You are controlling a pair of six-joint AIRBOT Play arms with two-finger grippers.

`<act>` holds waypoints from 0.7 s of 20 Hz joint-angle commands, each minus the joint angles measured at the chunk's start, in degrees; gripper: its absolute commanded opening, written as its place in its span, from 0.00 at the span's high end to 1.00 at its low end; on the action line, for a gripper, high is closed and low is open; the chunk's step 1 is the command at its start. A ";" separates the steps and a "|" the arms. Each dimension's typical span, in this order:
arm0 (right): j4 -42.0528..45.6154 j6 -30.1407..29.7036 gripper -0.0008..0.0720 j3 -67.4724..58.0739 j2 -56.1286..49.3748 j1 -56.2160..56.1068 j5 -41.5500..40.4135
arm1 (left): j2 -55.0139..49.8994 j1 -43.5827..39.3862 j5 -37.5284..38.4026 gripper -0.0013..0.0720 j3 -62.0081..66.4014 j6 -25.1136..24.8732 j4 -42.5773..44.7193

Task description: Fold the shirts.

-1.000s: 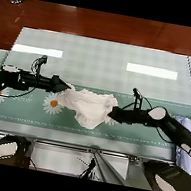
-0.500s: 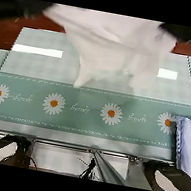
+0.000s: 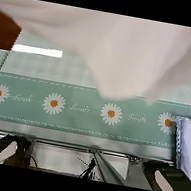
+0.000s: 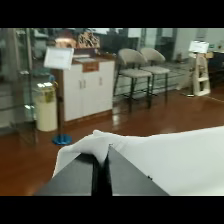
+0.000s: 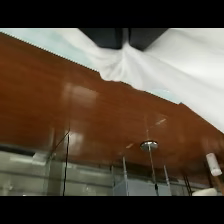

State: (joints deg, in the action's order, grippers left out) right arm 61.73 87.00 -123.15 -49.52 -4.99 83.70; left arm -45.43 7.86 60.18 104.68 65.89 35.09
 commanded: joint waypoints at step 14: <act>-8.81 -7.04 0.94 43.10 -11.78 0.00 -12.17 | 2.78 0.28 7.85 0.95 -46.07 12.15 16.83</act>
State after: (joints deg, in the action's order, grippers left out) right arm 57.82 82.94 -86.32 -53.47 -4.97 79.57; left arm -41.06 8.10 76.79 71.81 78.46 51.05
